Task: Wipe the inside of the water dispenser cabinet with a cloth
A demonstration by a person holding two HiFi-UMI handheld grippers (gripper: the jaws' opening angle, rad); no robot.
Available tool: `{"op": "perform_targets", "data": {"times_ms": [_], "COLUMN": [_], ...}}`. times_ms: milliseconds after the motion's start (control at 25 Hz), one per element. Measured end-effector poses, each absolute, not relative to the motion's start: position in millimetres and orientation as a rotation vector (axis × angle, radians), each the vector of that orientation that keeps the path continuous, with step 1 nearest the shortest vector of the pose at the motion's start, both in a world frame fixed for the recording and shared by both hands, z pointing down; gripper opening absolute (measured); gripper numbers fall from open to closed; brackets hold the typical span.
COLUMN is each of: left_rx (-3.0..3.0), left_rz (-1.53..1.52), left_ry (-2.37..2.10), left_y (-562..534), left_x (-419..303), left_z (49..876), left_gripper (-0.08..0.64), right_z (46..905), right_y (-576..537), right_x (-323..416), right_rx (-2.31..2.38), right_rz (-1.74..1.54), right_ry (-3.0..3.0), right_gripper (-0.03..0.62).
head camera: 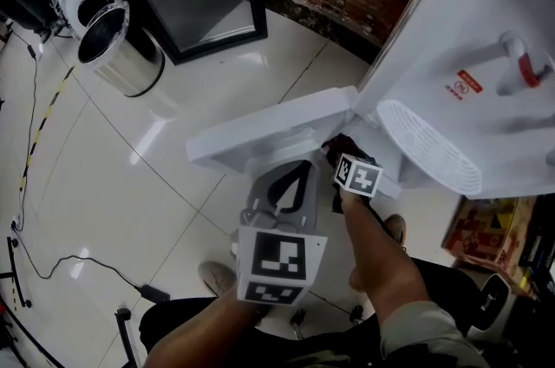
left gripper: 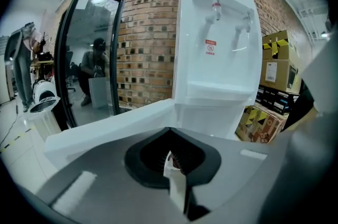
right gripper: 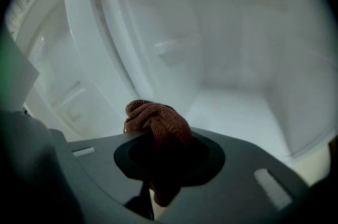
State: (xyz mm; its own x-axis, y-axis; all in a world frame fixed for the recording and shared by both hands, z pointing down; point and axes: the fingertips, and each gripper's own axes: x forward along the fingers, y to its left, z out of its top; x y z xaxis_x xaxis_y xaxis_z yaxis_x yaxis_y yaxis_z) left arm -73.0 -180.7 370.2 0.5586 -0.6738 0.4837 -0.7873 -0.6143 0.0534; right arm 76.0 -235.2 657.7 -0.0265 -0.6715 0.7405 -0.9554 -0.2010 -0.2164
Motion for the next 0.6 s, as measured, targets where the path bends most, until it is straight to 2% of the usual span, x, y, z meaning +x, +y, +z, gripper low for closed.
{"op": "perform_targets", "data": {"times_ms": [600], "left_rx": [2.612], "left_rz": [0.608], "left_ry": [-1.148], "left_y": [-148], "left_x": [-73], "left_z": [357], "left_gripper": [0.0], "right_z": [492], "right_y": [-242], "right_x": [65], "right_rx": [2.202], "right_rz": [0.827], "right_ry": [-2.279], "right_gripper": [0.091]}}
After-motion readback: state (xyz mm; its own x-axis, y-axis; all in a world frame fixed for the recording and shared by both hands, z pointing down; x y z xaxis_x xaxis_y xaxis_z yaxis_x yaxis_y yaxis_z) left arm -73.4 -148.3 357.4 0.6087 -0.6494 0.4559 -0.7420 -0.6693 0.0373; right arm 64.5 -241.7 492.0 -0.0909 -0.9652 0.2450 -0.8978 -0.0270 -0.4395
